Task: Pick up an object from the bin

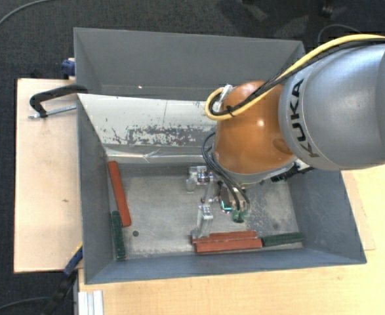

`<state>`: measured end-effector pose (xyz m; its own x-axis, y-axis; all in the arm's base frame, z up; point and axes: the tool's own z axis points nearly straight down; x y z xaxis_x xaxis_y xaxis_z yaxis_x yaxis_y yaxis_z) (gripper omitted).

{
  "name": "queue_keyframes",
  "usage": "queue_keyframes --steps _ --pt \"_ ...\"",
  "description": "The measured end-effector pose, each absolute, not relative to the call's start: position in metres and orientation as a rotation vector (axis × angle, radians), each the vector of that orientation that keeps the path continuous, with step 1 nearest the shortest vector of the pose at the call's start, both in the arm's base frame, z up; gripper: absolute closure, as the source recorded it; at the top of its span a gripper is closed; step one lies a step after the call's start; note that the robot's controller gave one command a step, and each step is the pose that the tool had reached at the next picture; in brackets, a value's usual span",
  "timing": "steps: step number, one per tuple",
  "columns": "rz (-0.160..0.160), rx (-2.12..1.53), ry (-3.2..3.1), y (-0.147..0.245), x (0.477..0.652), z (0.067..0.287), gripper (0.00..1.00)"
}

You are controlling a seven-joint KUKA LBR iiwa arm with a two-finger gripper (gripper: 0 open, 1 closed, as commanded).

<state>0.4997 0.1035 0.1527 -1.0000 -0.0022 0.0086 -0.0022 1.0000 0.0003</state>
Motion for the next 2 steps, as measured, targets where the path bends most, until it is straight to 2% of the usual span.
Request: queue_keyframes --steps 1,2 --pt "0.001 0.190 -3.129 0.043 0.489 0.067 0.00" --pt "0.003 1.085 -2.955 -0.028 0.504 0.101 0.00"
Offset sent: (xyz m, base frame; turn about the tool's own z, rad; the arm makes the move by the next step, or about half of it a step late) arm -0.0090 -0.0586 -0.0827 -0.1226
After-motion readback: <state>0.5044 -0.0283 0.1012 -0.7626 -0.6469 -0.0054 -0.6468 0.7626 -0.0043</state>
